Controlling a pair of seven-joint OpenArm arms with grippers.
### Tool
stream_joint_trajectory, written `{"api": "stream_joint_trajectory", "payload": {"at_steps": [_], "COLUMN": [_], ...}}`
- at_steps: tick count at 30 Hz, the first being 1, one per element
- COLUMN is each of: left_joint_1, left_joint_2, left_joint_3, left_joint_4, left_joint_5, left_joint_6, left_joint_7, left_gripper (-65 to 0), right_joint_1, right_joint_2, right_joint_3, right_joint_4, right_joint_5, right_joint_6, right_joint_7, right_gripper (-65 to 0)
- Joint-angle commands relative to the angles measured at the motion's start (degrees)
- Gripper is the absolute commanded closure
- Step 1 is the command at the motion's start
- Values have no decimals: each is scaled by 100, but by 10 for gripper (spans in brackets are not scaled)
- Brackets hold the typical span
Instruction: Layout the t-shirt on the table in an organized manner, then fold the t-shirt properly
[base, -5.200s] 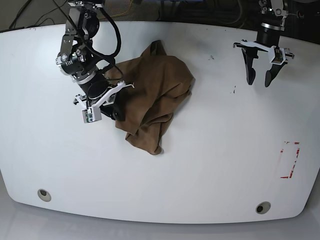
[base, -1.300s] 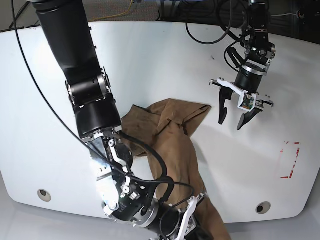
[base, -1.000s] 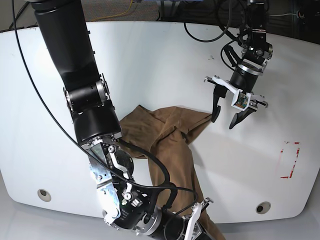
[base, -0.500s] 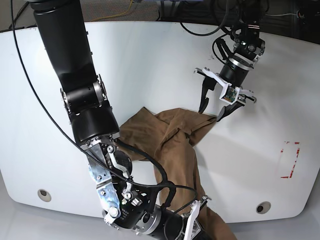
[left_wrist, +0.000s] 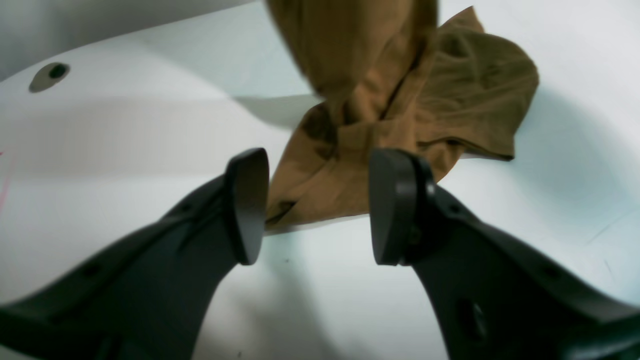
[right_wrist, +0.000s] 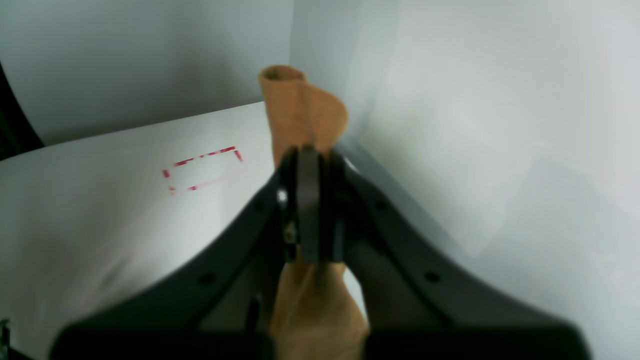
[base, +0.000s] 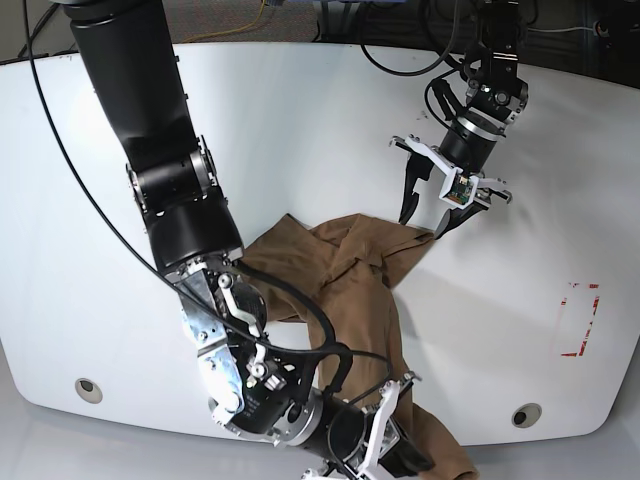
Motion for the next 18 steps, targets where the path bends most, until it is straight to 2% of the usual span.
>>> {"api": "stream_joint_trajectory", "payload": {"at_steps": [1, 8, 18], "left_joint_1": [-35, -26, -35], "left_joint_2": [-14, -14, -40], "left_joint_3": [-6, -6, 249], "left_joint_4": [103, 94, 94], "left_joint_5": [-56, -56, -56], "left_joint_6": [27, 27, 27], "left_joint_7": [-168, -168, -168], "left_gripper": [-295, -295, -295], "right_joint_1": [56, -445, -665], "right_joint_2": [-18, 149, 166], "right_joint_3": [45, 125, 133], "right_joint_4": [255, 475, 651], "right_joint_5": [91, 82, 82], "right_joint_6": [-14, -14, -14], "right_joint_7": [199, 199, 199], "right_gripper": [0, 0, 0]}}
